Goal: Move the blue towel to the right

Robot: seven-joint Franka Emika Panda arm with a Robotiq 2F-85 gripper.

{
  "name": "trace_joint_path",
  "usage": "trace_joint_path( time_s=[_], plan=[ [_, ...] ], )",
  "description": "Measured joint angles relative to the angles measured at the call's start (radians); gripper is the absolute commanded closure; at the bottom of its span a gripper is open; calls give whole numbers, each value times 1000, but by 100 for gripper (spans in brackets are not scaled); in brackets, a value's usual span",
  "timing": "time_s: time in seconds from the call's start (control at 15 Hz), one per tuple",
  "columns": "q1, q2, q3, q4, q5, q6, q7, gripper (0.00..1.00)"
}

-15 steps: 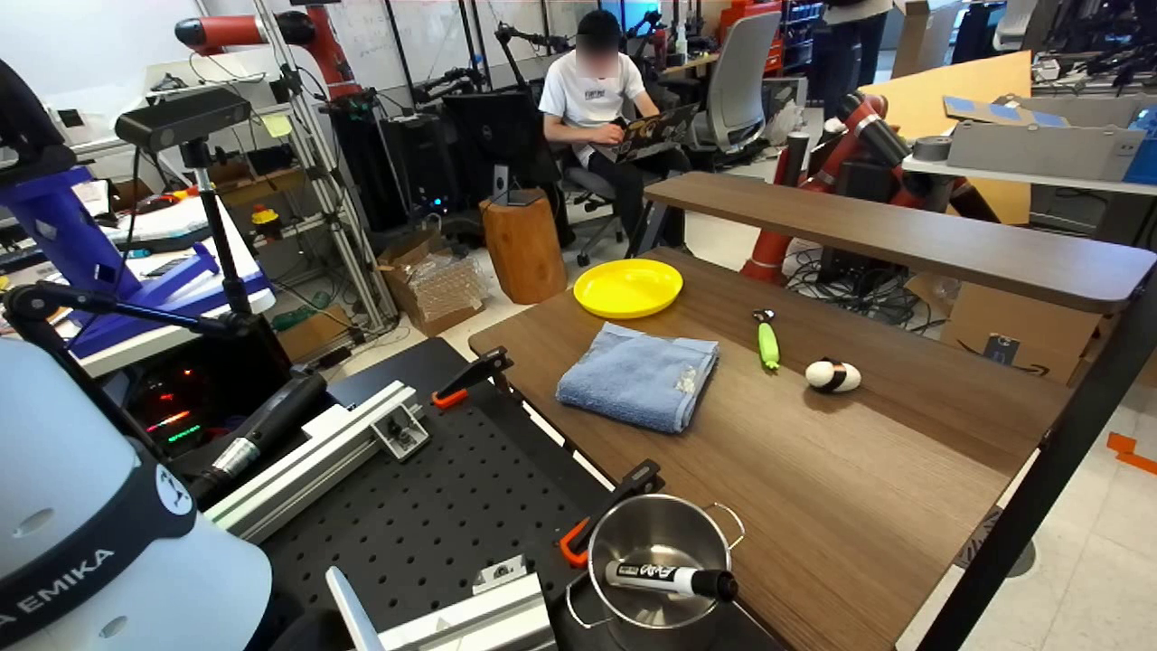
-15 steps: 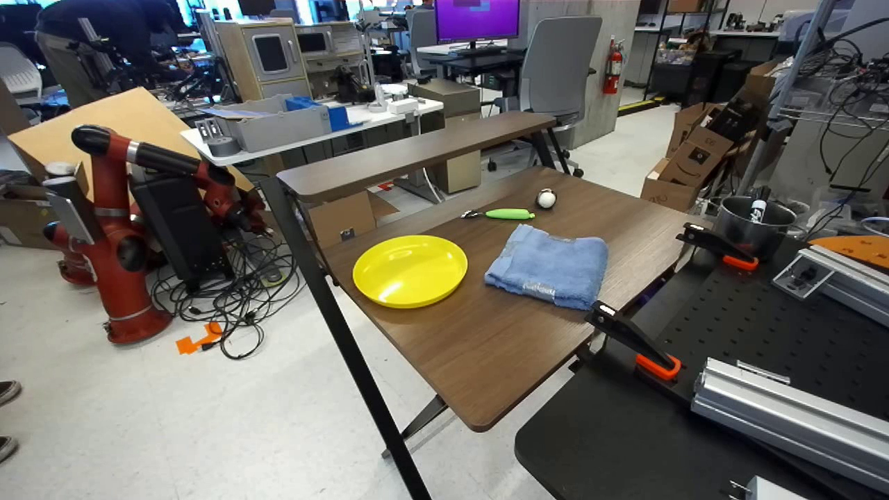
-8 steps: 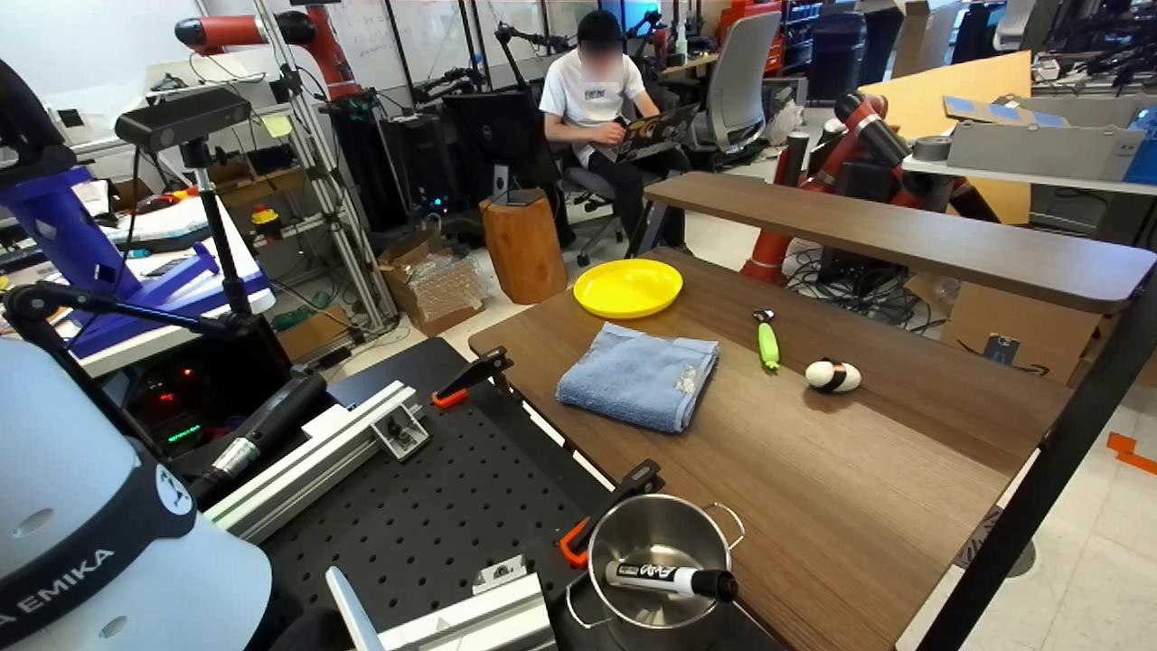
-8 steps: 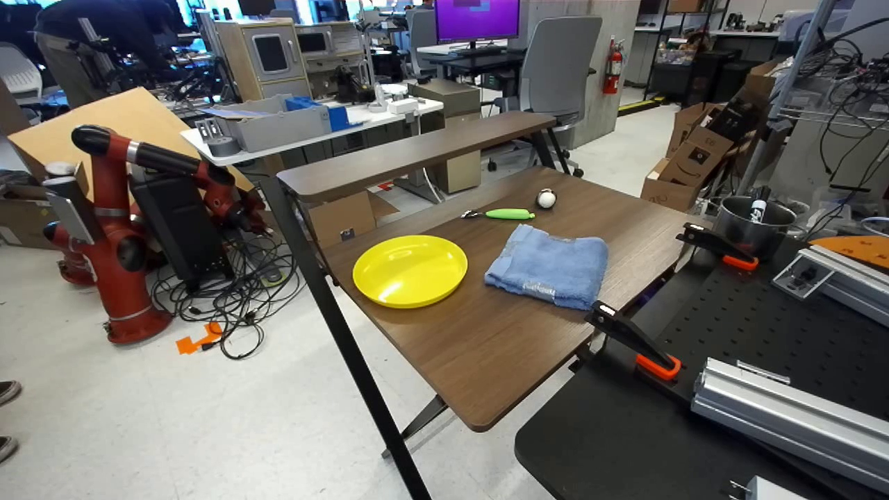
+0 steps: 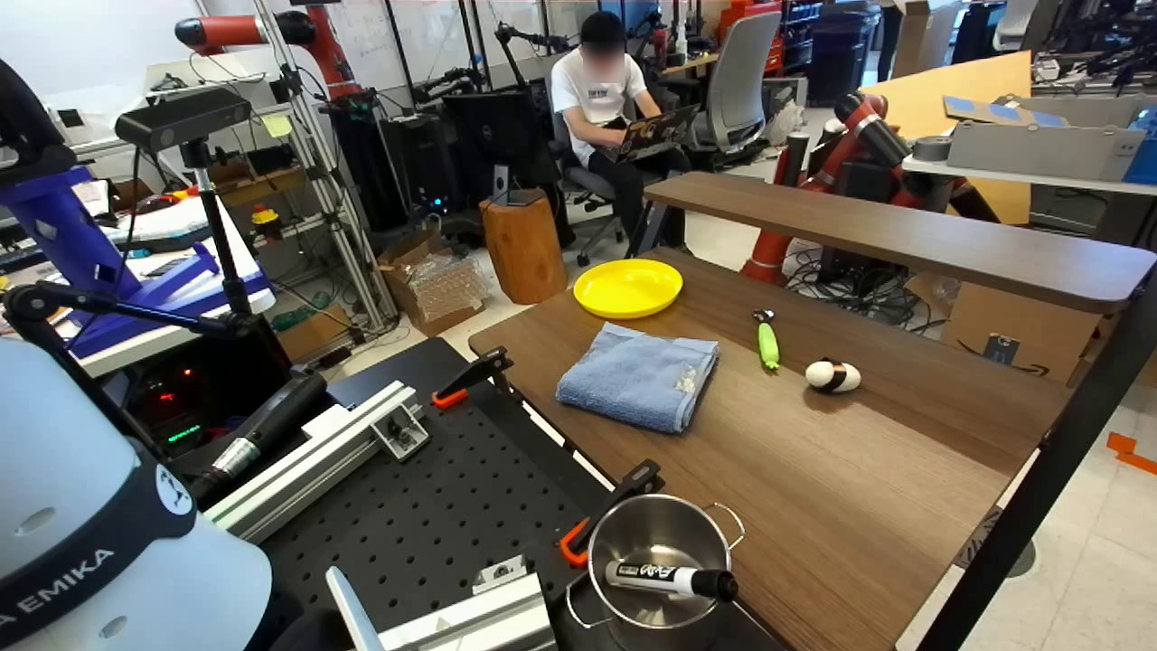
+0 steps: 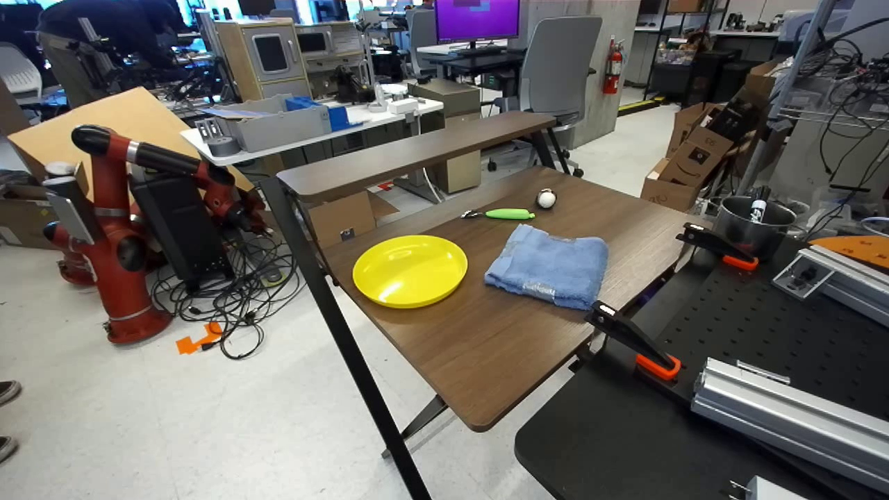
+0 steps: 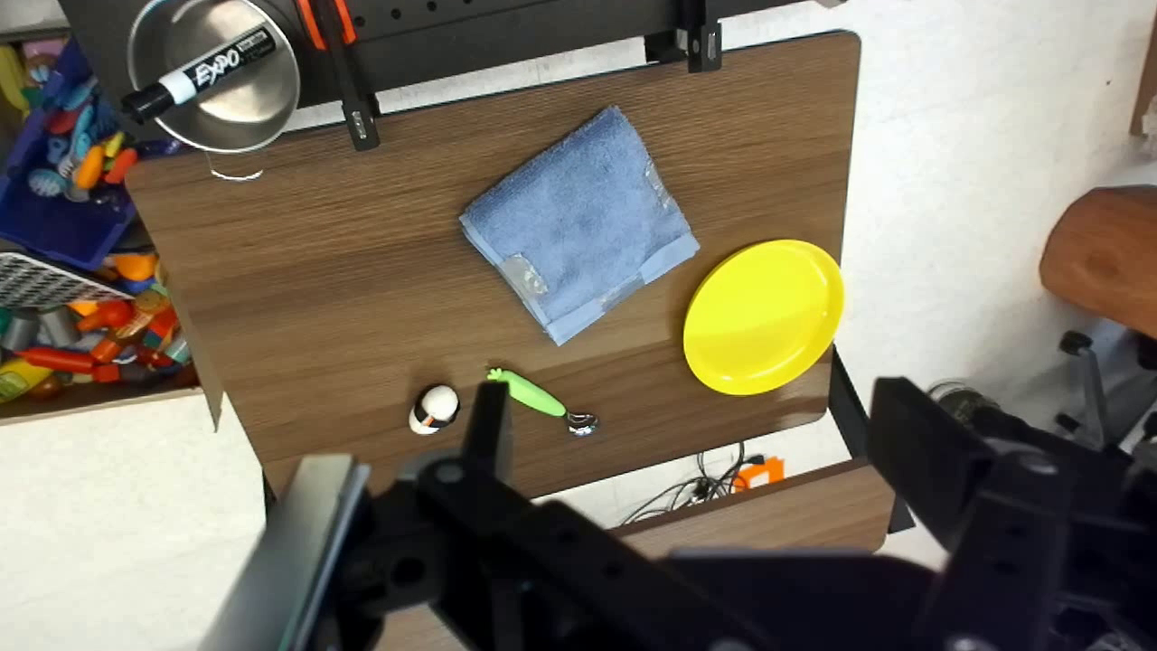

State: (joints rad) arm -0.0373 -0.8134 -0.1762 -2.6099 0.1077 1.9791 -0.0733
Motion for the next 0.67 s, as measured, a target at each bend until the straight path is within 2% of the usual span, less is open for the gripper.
trace_joint_path(
  time_s=[0.27, 0.67],
  plan=[
    [38, 66, 44, -61, 2, 104, 0, 0],
    [97, 305, 122, -97, 2, 339, 0, 0]
  ],
)
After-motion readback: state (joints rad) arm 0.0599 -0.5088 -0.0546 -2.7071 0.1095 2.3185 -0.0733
